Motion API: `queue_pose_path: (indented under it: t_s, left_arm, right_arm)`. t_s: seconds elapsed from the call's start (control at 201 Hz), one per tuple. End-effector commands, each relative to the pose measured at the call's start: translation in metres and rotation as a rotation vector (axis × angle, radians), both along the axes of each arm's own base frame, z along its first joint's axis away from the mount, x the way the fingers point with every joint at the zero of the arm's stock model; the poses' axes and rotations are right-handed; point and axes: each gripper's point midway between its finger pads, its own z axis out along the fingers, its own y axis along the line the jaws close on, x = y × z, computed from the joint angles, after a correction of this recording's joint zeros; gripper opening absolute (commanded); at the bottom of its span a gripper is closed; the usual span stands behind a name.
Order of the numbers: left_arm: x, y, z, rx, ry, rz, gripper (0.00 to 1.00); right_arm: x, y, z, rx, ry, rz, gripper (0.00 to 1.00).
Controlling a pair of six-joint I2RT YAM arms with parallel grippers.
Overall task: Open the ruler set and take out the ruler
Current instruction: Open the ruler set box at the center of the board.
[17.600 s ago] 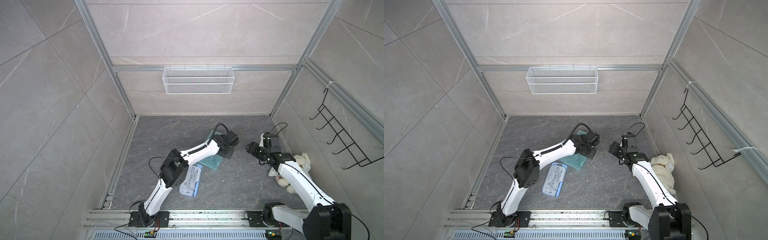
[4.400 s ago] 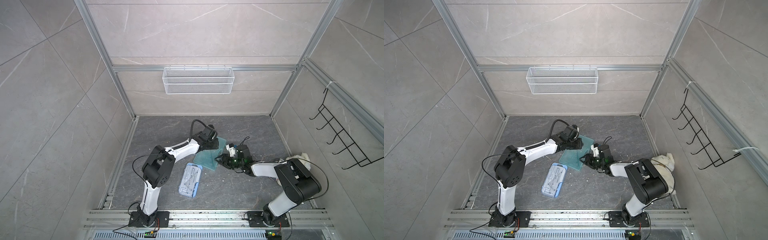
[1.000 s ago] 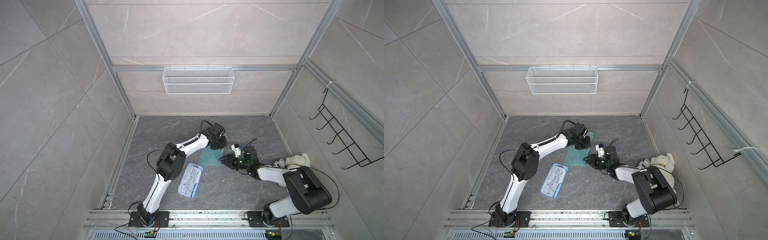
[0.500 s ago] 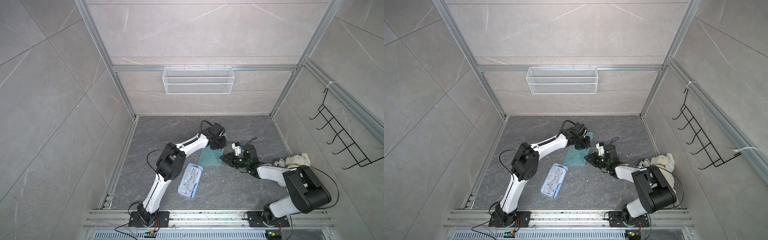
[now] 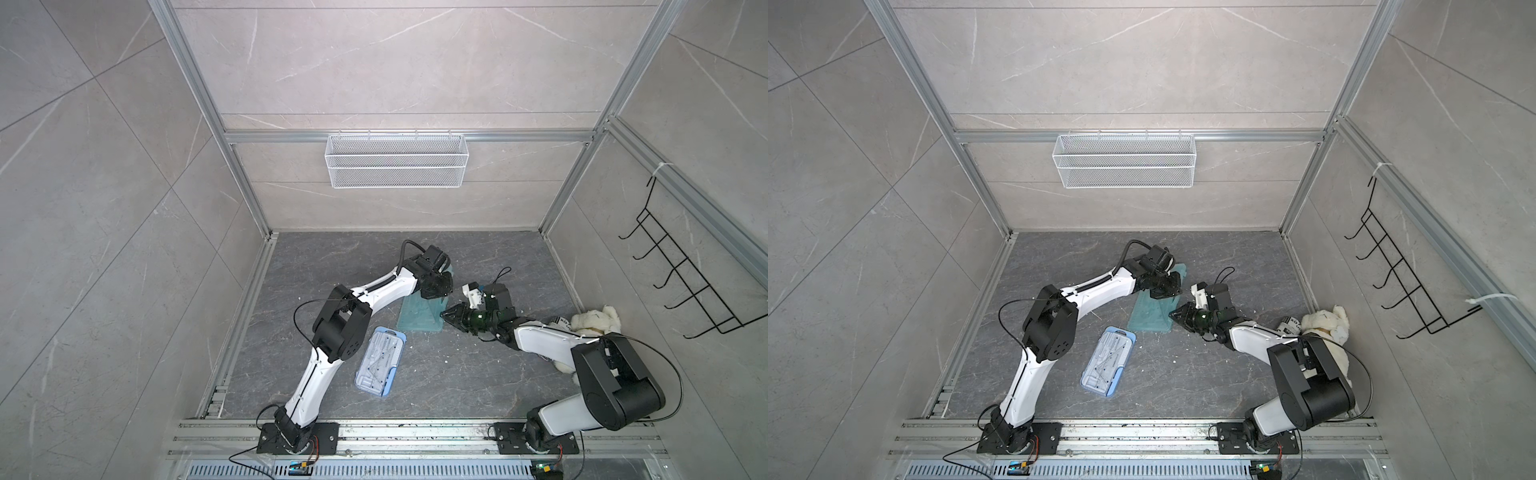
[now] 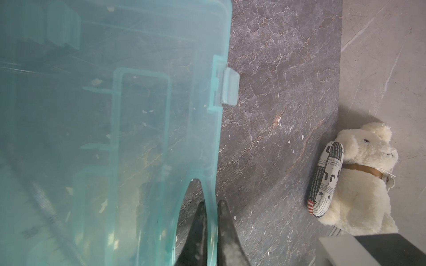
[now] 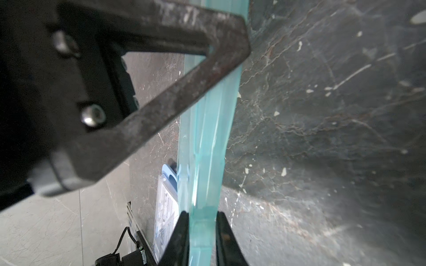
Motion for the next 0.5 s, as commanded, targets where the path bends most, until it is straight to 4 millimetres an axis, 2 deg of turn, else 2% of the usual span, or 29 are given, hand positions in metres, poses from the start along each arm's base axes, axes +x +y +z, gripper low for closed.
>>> queue_pose_path:
  t_s: [0.0,0.169,0.428,0.493]
  left_arm:
    - [0.002,-0.006,-0.002,-0.002,-0.031,-0.016,0.00]
    - [0.004,-0.005,-0.008,0.011,-0.037,-0.015,0.00]
    - [0.004,-0.008,-0.008,-0.003,-0.039,-0.022,0.00]
    - [0.003,-0.007,-0.009,0.000,-0.039,-0.027,0.00]
  right_arm:
    - [-0.002,-0.007,0.007,-0.096,-0.005,0.008,0.00]
    - [-0.004,-0.018,0.008,-0.193,0.031,-0.007,0.00]
    - [-0.006,-0.020,0.013,-0.200,0.026,-0.012,0.00]
    - [-0.007,-0.021,0.016,-0.204,0.012,-0.015,0.05]
